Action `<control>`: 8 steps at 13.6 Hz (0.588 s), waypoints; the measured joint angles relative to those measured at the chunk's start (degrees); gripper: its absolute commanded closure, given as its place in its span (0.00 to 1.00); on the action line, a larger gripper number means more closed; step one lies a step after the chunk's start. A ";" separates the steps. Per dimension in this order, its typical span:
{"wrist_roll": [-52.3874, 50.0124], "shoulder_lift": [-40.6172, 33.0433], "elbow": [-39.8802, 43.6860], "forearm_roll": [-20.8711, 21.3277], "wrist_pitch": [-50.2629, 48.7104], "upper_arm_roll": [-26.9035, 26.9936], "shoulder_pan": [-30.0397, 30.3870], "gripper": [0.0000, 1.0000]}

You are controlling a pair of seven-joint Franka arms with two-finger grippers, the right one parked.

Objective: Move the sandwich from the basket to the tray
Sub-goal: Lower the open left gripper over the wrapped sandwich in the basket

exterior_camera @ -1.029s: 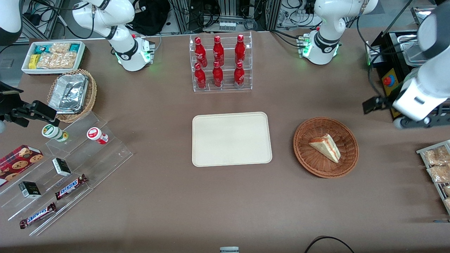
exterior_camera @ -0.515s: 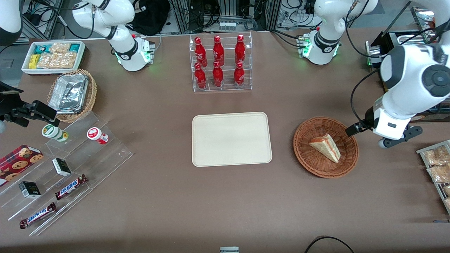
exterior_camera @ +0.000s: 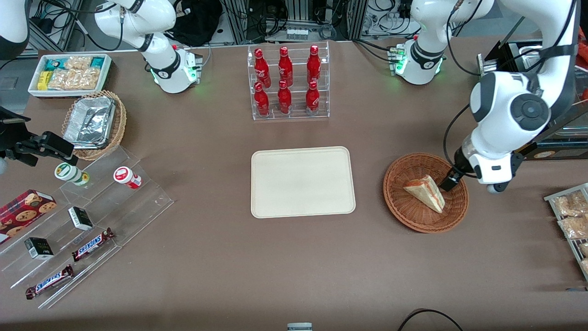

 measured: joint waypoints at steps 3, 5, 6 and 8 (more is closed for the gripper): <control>-3.46 2.86 -0.30 0.00 2.28 -1.35 -0.09 0.00; -3.79 4.62 -0.32 0.00 2.87 -1.72 -0.11 0.00; -3.81 5.48 -0.33 0.00 3.40 -1.76 -0.11 0.00; -3.82 6.90 -0.34 0.00 4.20 -1.76 -0.11 0.00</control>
